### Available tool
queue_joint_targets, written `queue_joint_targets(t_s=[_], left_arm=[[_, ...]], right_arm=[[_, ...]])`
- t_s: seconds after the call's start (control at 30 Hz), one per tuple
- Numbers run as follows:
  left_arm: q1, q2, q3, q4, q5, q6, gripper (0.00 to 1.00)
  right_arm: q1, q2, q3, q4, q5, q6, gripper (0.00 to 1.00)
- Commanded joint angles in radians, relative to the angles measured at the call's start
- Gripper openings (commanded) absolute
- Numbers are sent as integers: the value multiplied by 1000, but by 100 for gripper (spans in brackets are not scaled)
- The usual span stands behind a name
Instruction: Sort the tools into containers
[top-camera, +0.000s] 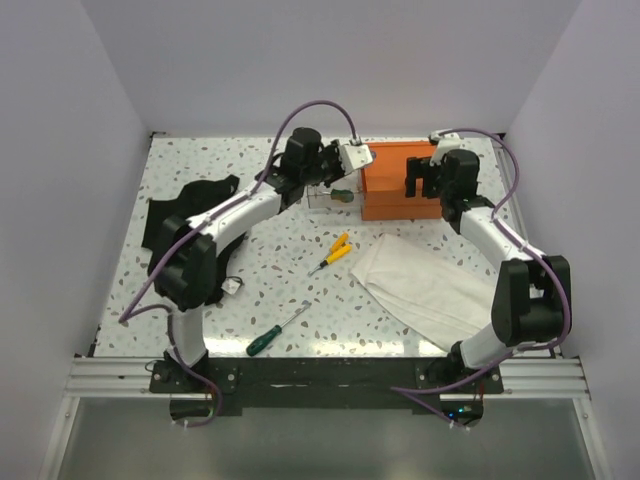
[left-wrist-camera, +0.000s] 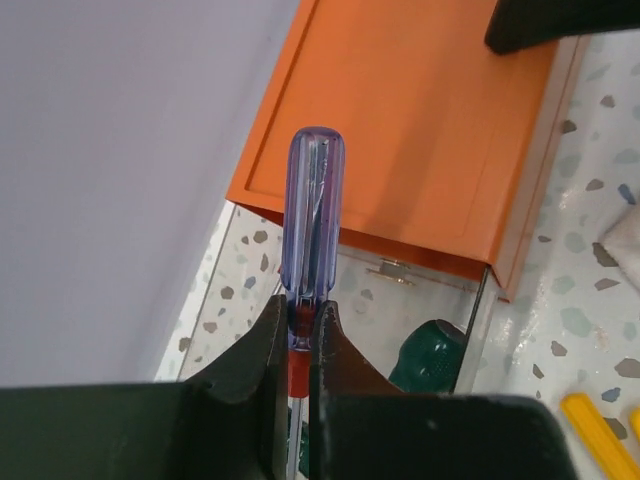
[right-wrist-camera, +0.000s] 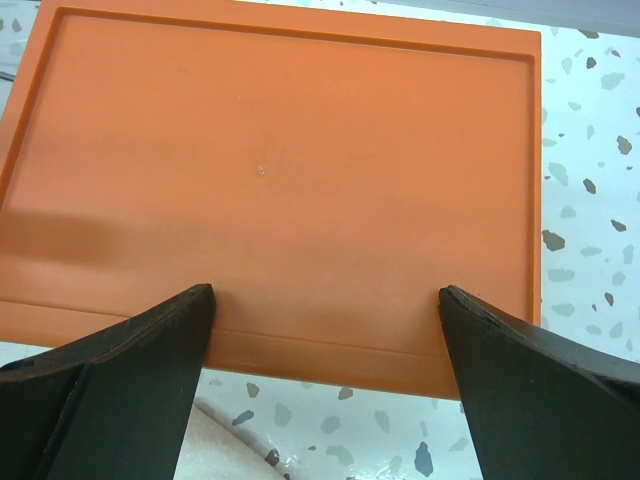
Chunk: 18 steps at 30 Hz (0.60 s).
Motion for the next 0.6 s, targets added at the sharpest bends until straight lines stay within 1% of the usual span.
queue_joint_targets(t_s=[0.0,0.13,0.2,0.23,0.27,0.33,0.37,0.4,0.43,0.47,0.5,0.53,0.57], left_arm=[[5,82,140,-14,-54,-16,0],[5,95,157,-44,-116,-117,9],[5,87,157,-47,-150,-153,32],[5,82,154,-53,-181,-179,41],[5,64,151,-61,-186,-187,48],[5,33,142,-78,-198,-214,50],[5,-18,111,-75,-193,-224,54],[5,-51,84,-72,-175,-224,55],[5,-86,50,-66,-102,-219,56],[5,-167,-32,-64,-56,-211,57],[5,-207,-76,-69,-5,-199,57],[5,-244,-122,-93,89,-164,57],[5,-314,-216,-102,119,-153,57]], right_arm=[[0,13,-71,-230,31,-58,98],[0,8,-82,-224,31,-60,98],[0,10,-87,-221,28,-58,98],[0,11,-88,-221,26,-58,98],[0,14,-88,-219,25,-57,98],[0,19,-85,-219,23,-55,98],[0,20,-82,-219,23,-55,98],[1,23,-79,-221,25,-55,98],[0,25,-76,-219,26,-55,98],[-2,25,-74,-221,26,-55,98],[-2,28,-73,-221,26,-55,98],[0,26,-71,-219,26,-55,98],[0,29,-73,-218,26,-55,99]])
